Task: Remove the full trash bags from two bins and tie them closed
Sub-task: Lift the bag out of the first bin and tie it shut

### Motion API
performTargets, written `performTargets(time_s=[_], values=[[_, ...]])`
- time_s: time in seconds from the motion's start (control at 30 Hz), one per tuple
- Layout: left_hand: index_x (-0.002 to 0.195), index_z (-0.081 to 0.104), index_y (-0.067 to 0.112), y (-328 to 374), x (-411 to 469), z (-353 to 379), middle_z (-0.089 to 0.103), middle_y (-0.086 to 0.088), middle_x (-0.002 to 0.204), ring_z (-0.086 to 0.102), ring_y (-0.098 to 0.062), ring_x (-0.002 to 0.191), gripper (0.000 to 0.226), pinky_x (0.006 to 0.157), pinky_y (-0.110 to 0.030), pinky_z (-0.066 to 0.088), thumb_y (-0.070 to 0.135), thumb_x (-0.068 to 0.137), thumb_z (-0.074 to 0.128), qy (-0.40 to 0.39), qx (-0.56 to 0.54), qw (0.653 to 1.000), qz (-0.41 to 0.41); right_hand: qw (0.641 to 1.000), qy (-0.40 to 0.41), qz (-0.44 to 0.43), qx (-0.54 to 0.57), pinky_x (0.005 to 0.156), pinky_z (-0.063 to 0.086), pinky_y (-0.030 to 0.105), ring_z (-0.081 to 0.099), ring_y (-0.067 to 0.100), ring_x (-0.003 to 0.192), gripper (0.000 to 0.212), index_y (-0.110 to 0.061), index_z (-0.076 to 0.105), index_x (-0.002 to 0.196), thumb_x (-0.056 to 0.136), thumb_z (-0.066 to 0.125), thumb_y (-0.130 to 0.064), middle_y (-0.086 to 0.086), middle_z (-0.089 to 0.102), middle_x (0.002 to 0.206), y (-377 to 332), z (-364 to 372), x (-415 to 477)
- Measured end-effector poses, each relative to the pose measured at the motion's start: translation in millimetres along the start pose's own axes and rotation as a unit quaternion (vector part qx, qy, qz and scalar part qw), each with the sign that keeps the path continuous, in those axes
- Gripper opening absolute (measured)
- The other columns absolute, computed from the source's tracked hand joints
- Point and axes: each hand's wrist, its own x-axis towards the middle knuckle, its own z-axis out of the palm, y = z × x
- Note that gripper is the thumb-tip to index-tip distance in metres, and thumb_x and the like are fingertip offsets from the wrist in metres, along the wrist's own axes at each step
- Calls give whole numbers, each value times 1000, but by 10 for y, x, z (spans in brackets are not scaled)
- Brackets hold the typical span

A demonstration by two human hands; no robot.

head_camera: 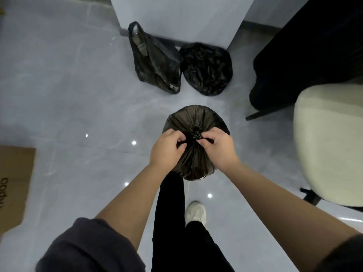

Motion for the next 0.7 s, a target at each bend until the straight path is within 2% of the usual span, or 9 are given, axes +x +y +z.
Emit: performTargets(time_s=[0.1,0.27,0.4,0.53,0.7], values=[[90,66,14,-95,741,127,58,1,92,58,-19,85,9,73,-41,53,14,81,64,-10,-1,1000,8,999,16,27,-2,71,43,12,57,13,79,11,-10,74,92,85,67,-15,1,60,86,125,21,677],[88,66,14,-274,1785,278,59,-3,93,57,-22,86,7,70,-40,52,13,82,62,-30,25,999,0,997,26,76,0,73,43,20,57,14,82,13,-10,74,94,85,67,-17,1,59,89,369,177,1637],[89,66,14,-304,2498,360,58,-4,95,58,-22,87,8,74,-37,51,13,83,61,-41,27,999,-8,995,45,90,2,61,34,8,53,11,79,13,-12,74,93,86,66,-18,-2,56,88,518,194,2330],[87,66,12,-273,3163,399,56,-2,92,57,-20,82,6,74,-32,48,12,83,62,-30,32,999,-10,993,60,101,13,71,34,15,54,12,85,14,-12,74,95,86,66,-19,0,58,91,606,149,3013],[85,65,12,-174,3963,377,53,-3,90,53,-16,76,3,75,-30,47,12,84,61,-6,25,1000,-18,992,77,94,15,73,32,11,52,11,88,16,-11,74,98,87,65,-19,-1,56,92,606,2,3821]])
